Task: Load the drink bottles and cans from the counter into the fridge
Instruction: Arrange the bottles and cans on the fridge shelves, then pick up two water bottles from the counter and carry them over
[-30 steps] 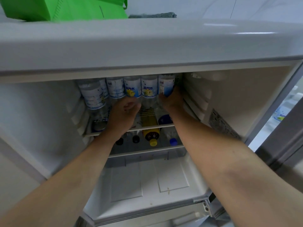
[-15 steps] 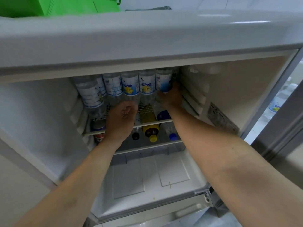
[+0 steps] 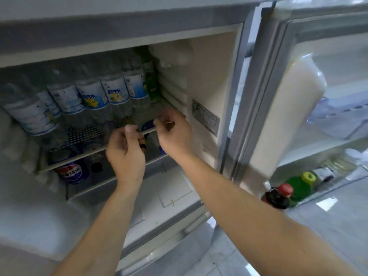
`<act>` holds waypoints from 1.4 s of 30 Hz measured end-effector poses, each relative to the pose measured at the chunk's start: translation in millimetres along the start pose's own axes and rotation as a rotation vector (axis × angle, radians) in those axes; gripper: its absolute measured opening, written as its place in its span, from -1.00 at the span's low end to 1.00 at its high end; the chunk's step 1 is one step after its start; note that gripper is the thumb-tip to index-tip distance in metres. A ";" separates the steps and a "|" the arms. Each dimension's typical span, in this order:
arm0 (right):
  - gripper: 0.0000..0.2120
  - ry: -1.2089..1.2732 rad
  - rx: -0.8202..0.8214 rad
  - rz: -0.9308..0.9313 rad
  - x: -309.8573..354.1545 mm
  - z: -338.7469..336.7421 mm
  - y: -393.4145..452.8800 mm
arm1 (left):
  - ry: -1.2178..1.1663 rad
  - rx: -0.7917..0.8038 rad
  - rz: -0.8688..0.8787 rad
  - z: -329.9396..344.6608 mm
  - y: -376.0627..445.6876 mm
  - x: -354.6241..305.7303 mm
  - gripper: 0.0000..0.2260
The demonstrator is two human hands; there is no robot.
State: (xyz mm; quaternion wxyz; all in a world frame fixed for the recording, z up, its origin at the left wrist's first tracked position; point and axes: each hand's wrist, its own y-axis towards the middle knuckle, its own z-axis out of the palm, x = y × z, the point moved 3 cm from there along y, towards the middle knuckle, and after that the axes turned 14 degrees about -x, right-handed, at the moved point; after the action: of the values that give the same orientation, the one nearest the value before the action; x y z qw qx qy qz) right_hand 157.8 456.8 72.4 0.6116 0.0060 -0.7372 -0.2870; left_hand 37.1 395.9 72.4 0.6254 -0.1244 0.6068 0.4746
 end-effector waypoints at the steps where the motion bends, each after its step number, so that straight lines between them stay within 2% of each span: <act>1: -0.79 -0.014 0.008 0.019 -2.9 -16.7 -7.3 | -0.005 0.024 0.008 4.1 -12.3 -3.2 -0.83; 4: -0.80 0.016 0.003 0.077 -12.4 -70.5 -30.7 | -0.015 0.112 0.028 16.5 -54.5 -11.8 -0.79; 8: -0.84 0.032 -0.161 0.122 -21.3 -158.4 -65.1 | -0.039 0.231 -0.058 30.9 -124.4 -20.5 -0.77; 12: -0.85 -0.060 -0.305 0.145 -39.3 -260.3 -101.7 | -0.105 0.379 -0.167 41.6 -209.1 -31.3 -0.79; 16: -0.91 -0.183 -0.470 0.249 -65.3 -359.2 -152.9 | -0.116 0.575 -0.241 42.2 -299.1 -38.2 -0.82; 23: -0.86 -0.364 -0.724 0.454 -88.5 -504.2 -239.9 | -0.025 0.880 -0.270 40.0 -424.9 -38.9 -0.83; 27: -0.82 -0.420 -0.800 0.571 -97.9 -555.5 -275.6 | 0.059 1.064 -0.296 38.0 -468.2 -20.4 -0.80; 29: -0.80 -0.429 -0.836 0.638 -106.7 -574.0 -293.0 | 0.141 1.176 -0.305 33.2 -485.0 -1.2 -0.85; 36: -0.71 -0.426 -0.871 0.974 -164.7 -616.6 -365.8 | 0.631 1.561 -0.428 1.9 -520.4 97.4 -0.95; 39: -0.69 -0.442 -0.895 1.115 -182.0 -630.9 -400.0 | 0.810 1.631 -0.498 -13.1 -513.7 129.0 -0.90; 42: -0.68 -0.443 -0.947 1.260 -192.8 -637.5 -431.0 | 0.927 1.612 -0.665 -19.1 -500.0 144.6 -0.87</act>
State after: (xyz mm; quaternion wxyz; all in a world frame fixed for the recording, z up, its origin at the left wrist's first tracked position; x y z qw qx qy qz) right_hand 636.0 -98.9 -230.8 0.4359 -0.7253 -0.5068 -0.1647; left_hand 370.0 186.6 -269.1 0.3247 0.0011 0.8676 -0.3766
